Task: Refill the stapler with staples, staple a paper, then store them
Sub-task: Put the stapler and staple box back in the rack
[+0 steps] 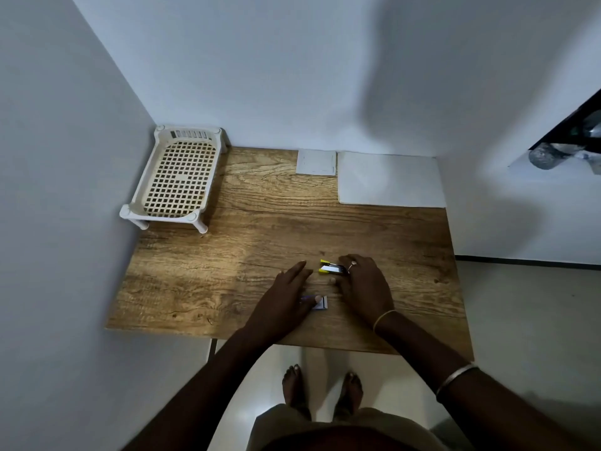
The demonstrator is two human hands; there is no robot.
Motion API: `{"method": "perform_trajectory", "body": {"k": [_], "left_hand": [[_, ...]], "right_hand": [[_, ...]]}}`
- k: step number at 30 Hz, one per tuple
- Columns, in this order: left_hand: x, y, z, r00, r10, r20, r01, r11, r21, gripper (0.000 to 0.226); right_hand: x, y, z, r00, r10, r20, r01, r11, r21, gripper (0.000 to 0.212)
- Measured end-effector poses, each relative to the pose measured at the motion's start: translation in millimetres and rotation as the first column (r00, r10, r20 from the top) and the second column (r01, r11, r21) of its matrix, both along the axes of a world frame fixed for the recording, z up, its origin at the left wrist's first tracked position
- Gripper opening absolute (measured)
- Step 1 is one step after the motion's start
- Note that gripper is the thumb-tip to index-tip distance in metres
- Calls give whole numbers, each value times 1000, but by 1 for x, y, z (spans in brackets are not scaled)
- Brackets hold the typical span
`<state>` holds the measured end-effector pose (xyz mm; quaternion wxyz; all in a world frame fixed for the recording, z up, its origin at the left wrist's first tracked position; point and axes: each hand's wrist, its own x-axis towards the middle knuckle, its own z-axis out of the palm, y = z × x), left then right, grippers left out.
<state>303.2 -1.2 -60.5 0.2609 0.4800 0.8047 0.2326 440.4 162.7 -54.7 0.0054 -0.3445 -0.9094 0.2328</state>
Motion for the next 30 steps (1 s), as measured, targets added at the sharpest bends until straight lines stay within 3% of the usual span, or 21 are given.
{"method": "perform_trajectory", "body": {"k": [5, 13, 17, 24, 30], "left_hand": [[1, -5, -4, 996, -74, -51, 73, 997, -15, 82], [3, -2, -6, 966, -156, -207, 154, 988, -25, 62], [8, -2, -6, 967, -144, -210, 141, 990, -29, 53], [16, -3, -1, 981, -72, -180, 80, 996, 37, 44], [14, 1, 11, 991, -1, -133, 16, 994, 112, 44]], "right_hand": [[-3, 0, -5, 1000, -21, 0, 21, 998, 51, 38], [-4, -1, -11, 996, -56, -70, 56, 998, 3, 22], [0, -7, -8, 979, -156, -133, 140, 983, -122, 9], [8, -16, -6, 976, -180, -122, 135, 941, -310, 14], [6, -21, -2, 929, -322, -183, 185, 832, -523, 12]]}}
